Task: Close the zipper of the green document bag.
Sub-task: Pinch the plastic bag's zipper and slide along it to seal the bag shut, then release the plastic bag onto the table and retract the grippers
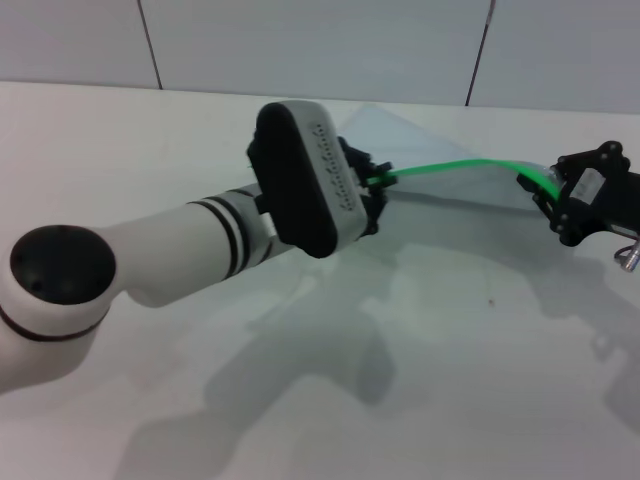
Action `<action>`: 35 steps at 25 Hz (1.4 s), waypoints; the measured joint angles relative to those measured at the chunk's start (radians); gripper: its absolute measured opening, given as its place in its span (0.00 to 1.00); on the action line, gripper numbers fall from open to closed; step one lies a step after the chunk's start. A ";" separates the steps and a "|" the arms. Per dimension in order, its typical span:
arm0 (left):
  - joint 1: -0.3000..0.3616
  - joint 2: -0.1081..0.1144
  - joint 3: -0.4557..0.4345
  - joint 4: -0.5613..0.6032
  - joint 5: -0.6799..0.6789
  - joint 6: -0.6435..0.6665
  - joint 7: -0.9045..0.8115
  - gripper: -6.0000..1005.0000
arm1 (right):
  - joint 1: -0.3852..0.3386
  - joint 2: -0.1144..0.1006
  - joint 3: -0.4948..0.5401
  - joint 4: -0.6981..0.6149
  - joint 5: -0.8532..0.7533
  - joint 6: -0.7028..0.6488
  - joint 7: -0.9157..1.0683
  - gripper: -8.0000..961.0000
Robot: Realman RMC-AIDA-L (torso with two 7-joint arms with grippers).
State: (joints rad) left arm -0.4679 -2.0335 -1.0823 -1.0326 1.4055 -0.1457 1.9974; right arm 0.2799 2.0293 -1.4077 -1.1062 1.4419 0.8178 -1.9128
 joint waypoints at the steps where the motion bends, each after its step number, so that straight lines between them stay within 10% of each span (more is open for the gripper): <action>1: 0.002 0.000 -0.005 0.006 -0.001 0.002 0.000 0.10 | -0.003 0.000 0.004 -0.001 0.000 0.000 0.000 0.07; 28: 0.113 -0.005 -0.096 -0.051 -0.056 0.108 0.000 0.17 | -0.032 0.000 0.122 -0.003 -0.004 0.009 0.023 0.07; 35: 0.131 -0.004 -0.096 -0.140 -0.166 0.136 0.000 0.18 | -0.129 0.003 0.159 -0.133 0.080 -0.019 0.059 0.31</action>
State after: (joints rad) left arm -0.3370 -2.0374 -1.1786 -1.1728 1.2396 -0.0098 1.9972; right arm 0.1508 2.0326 -1.2482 -1.2393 1.5216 0.7992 -1.8542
